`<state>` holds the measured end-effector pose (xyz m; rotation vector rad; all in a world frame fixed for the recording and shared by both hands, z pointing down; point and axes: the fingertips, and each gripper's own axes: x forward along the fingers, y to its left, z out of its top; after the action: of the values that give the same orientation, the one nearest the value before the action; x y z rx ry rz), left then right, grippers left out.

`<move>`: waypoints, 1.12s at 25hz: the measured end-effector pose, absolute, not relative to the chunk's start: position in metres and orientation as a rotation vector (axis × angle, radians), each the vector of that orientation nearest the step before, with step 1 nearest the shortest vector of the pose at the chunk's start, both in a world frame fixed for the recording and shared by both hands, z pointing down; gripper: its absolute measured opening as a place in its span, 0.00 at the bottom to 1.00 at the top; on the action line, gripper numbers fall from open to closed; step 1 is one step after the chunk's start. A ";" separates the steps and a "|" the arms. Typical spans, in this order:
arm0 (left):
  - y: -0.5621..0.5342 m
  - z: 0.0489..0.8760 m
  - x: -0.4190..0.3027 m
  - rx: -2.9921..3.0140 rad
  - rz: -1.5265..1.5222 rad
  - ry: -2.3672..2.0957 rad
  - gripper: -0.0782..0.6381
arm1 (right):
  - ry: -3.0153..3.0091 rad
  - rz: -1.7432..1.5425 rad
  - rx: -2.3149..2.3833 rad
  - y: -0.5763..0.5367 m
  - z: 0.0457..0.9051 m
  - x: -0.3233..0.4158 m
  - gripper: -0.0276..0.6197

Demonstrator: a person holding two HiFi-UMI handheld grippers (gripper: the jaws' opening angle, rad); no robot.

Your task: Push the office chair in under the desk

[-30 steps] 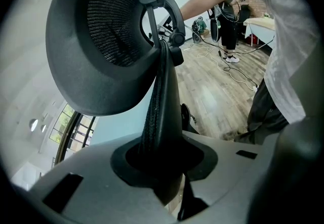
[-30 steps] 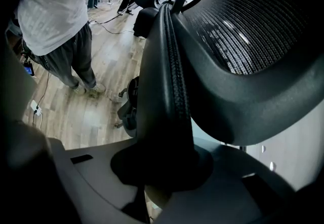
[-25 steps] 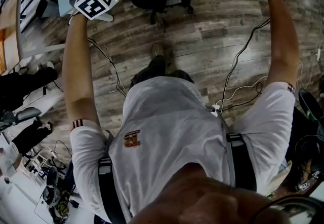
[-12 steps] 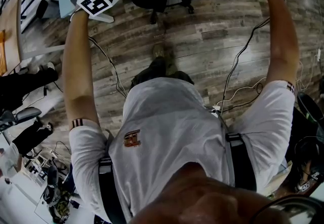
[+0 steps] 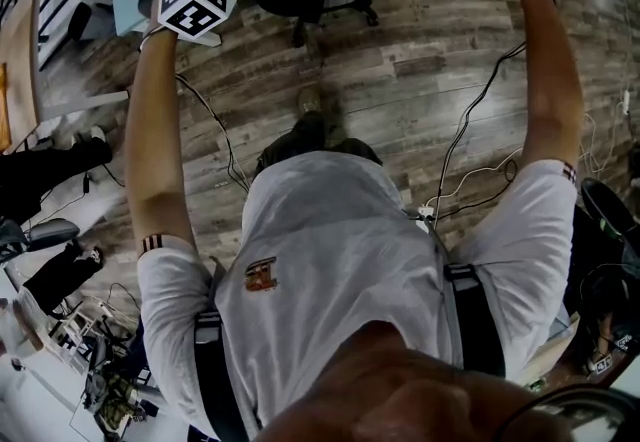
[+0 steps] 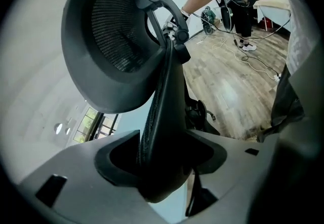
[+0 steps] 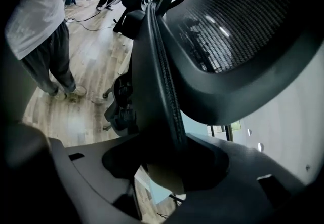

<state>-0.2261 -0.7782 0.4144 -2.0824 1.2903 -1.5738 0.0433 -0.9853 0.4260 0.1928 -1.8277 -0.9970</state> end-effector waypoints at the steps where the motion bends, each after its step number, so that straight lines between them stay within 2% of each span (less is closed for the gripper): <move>1: -0.774 0.409 -0.225 -2.067 -1.552 1.309 0.48 | -1.837 -0.997 0.217 -0.983 0.421 0.048 0.39; 11: -0.719 0.354 -0.196 -2.030 -1.226 1.506 0.48 | -2.058 -0.968 0.416 -0.926 0.372 0.086 0.41; 18: -0.680 0.292 -0.150 -2.173 -0.702 1.657 0.48 | -2.367 -0.860 0.509 -0.848 0.341 0.088 0.41; 25: -0.633 0.268 -0.071 -2.423 -0.257 1.616 0.48 | -2.811 -0.575 0.469 -0.732 0.310 0.075 0.41; 28: -0.616 0.260 -0.041 -2.492 -0.119 1.578 0.46 | -2.965 -0.455 0.438 -0.690 0.297 0.073 0.33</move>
<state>-0.0413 -0.6164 0.2596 -2.4916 1.5781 -0.1194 0.0732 -0.6902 0.2974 0.4383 -2.9650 -0.4551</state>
